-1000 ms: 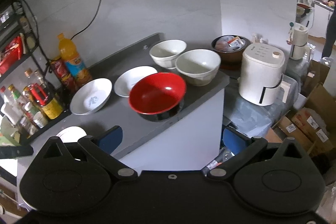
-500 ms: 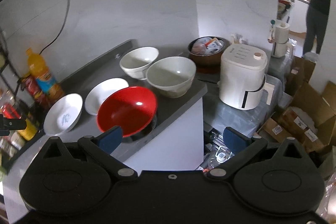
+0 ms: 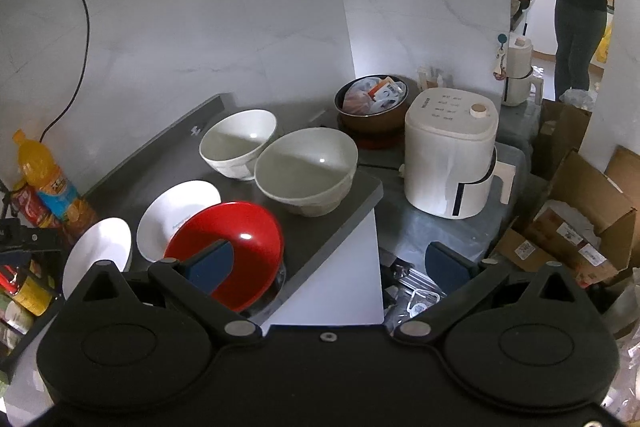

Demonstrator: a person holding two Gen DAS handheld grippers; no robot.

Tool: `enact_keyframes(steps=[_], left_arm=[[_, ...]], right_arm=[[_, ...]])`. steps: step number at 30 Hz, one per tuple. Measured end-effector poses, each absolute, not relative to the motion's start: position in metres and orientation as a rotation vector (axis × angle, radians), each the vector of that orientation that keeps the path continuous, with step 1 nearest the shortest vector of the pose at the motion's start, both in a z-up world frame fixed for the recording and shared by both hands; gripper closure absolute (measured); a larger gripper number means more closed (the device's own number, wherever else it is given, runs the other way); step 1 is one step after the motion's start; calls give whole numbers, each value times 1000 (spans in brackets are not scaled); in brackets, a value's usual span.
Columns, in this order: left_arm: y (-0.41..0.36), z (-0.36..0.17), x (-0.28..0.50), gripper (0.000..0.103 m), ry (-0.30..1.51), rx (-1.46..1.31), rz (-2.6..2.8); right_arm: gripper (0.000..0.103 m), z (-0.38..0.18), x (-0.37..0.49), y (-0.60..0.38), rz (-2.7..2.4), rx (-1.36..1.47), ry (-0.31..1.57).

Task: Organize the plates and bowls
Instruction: 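Move both grippers toward the large white bowl beside the red bowl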

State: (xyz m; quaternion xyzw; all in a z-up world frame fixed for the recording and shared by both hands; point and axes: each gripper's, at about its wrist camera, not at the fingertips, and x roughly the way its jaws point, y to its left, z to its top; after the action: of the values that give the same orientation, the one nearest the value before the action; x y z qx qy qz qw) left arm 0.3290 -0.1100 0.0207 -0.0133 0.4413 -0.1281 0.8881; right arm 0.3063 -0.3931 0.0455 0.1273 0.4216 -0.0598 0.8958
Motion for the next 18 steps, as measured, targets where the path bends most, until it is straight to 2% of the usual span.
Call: enact_keyframes(steps=[18], left_arm=[[-207,0,394,1,937,-81,-211]], right_arm=[[0,2,408,-447,-6,255,925]])
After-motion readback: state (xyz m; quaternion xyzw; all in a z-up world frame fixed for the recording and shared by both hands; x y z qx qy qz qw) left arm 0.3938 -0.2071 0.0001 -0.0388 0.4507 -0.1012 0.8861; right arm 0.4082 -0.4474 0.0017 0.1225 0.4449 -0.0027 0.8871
